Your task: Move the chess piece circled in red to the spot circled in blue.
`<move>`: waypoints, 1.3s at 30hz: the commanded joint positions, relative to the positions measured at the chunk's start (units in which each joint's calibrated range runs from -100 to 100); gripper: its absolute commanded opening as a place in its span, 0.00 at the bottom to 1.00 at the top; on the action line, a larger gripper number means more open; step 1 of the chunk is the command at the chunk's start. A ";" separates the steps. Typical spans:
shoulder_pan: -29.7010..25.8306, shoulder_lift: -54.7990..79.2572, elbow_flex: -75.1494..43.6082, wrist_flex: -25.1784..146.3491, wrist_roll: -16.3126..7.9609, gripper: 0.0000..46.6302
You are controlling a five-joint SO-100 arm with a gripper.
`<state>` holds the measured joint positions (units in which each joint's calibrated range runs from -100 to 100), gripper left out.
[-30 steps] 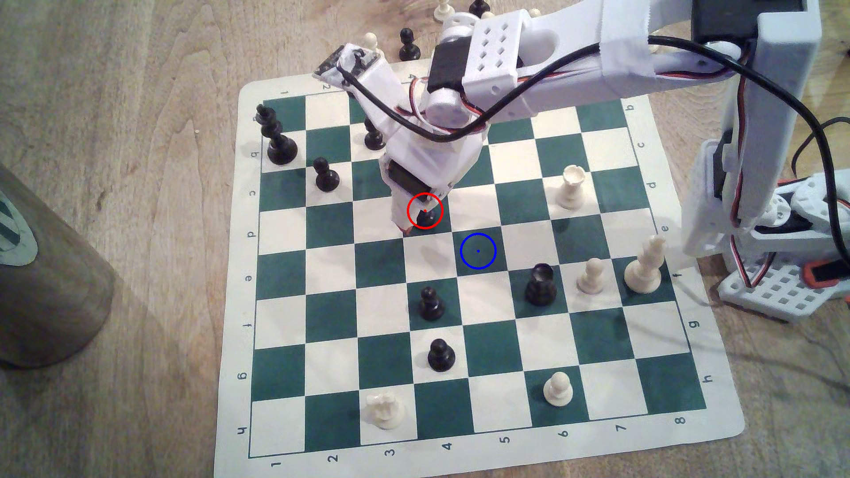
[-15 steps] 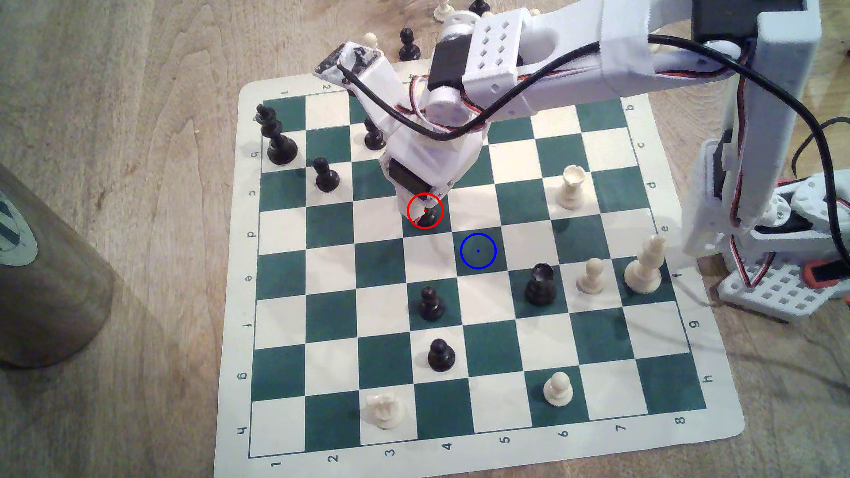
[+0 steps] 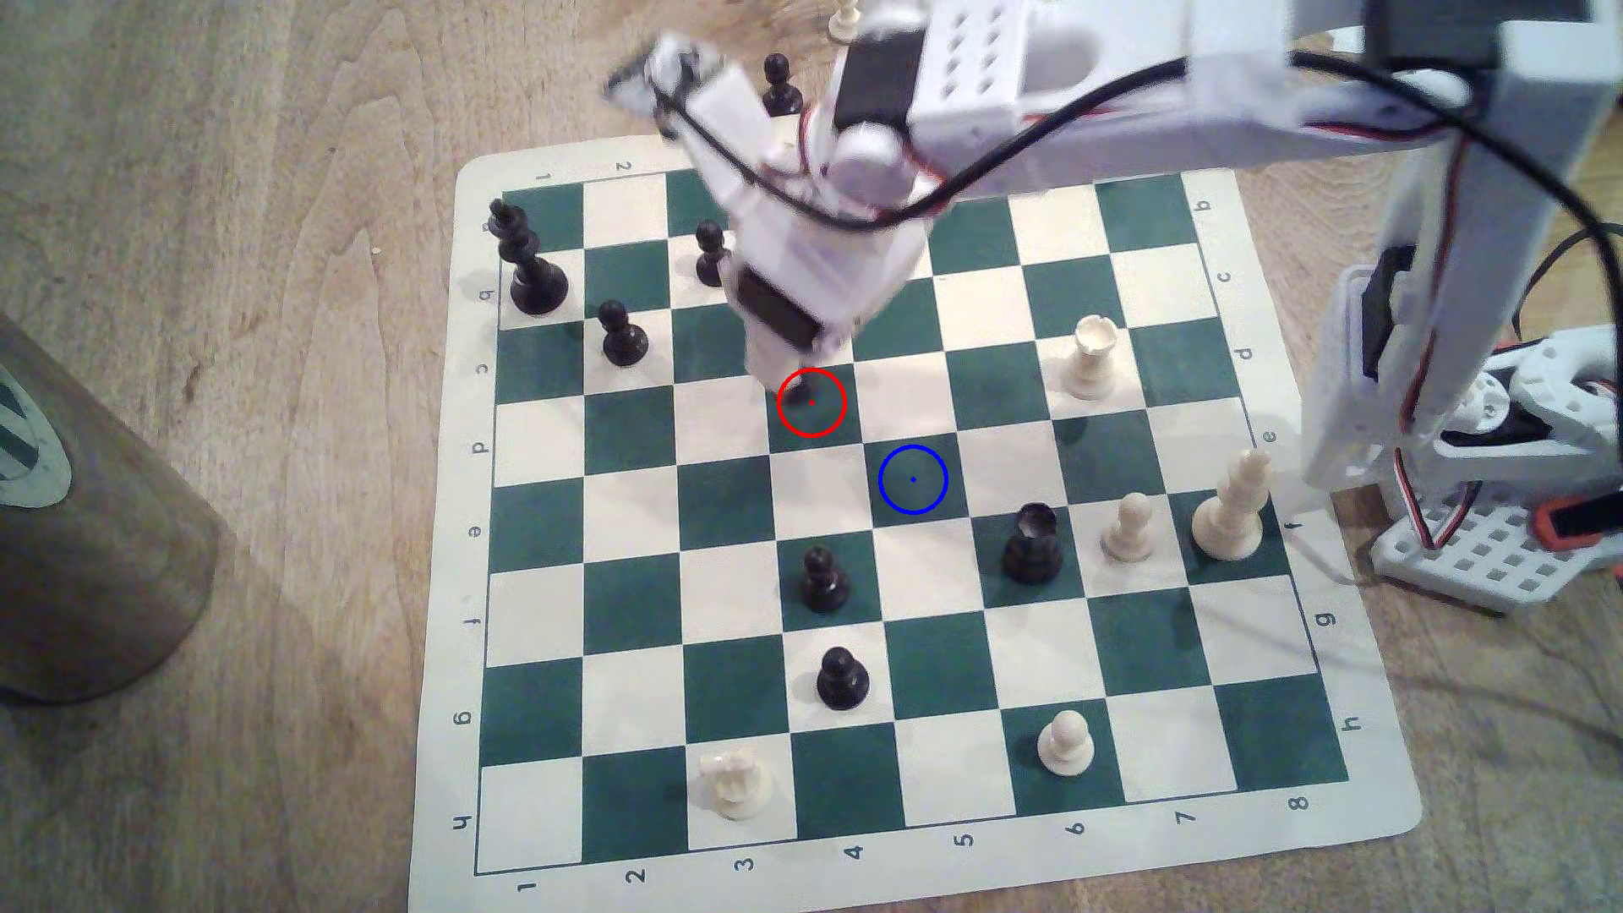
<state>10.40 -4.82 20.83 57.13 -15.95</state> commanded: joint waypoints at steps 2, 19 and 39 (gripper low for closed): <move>-1.21 -11.31 -4.69 4.46 -0.49 0.01; -6.14 -28.54 22.78 3.56 0.34 0.01; -7.62 -16.07 24.59 -5.12 0.20 0.01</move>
<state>1.99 -20.40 47.04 52.67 -16.04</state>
